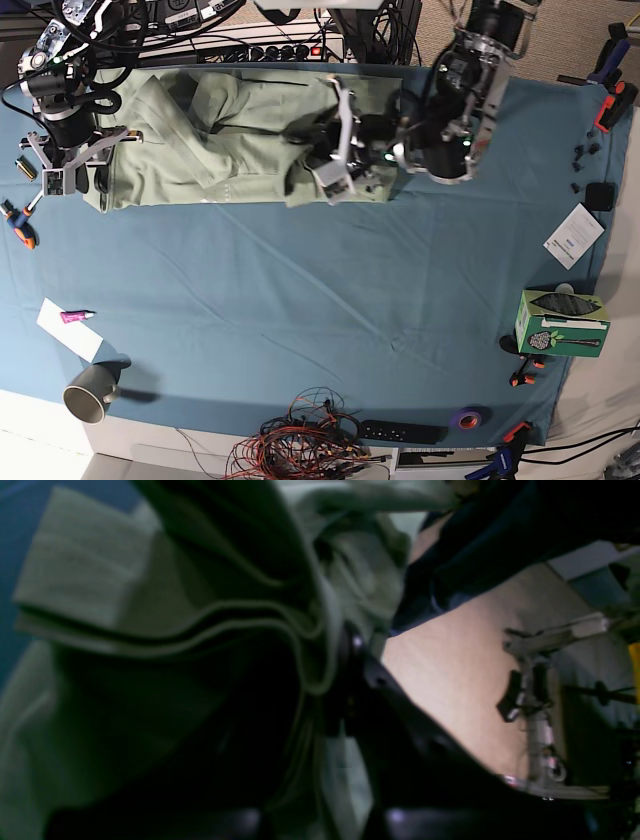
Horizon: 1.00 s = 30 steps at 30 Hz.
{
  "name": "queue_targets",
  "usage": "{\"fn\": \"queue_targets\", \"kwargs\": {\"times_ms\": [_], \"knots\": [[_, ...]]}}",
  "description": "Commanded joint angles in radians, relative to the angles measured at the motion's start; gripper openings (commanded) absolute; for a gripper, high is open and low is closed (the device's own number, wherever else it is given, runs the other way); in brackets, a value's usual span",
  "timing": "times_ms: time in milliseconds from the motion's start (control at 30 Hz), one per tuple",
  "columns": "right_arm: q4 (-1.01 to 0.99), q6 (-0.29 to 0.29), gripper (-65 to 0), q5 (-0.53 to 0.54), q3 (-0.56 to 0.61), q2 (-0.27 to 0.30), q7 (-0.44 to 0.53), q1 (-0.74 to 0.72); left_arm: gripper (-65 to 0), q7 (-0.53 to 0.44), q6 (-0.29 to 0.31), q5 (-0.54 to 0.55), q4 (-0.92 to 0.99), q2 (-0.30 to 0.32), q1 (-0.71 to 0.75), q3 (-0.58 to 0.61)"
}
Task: Fold the T-shirt properly
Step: 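Move the left gripper to the strip's end and grasp it, then lift the strip end with the left gripper and fold it toward the right gripper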
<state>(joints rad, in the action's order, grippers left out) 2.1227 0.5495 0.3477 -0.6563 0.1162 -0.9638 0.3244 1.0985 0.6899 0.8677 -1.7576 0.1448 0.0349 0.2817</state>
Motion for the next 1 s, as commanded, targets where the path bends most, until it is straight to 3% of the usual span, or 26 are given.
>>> {"fn": "queue_targets", "kwargs": {"times_ms": [0,267,433,633,967], "knots": [[0.016,-0.001,-45.3,0.01,-0.005,0.011,0.03,-0.003,-65.0,-0.026,0.008,0.025,-0.004,-0.016,-0.016,0.008],[0.016,-0.001,-45.3,0.01,-0.005,0.011,0.03,-0.003,-65.0,-0.032,0.008,0.022,0.042,-0.033,-0.016,0.035],[0.016,-0.001,-45.3,0.011,-0.005,0.011,0.031,-0.003,-65.0,-0.113,0.008,-0.039,0.042,-0.034,-0.016,0.035],[0.016,-0.001,-45.3,0.011,-0.005,0.011,0.031,-0.003,-65.0,-0.128,0.008,-0.06,0.042,-0.035,-0.015,0.035],[0.016,-0.001,-45.3,0.01,-0.005,0.011,0.033,-0.003,-65.0,-0.127,0.003,-0.061,0.043,-0.1,-0.015,0.037]]}}
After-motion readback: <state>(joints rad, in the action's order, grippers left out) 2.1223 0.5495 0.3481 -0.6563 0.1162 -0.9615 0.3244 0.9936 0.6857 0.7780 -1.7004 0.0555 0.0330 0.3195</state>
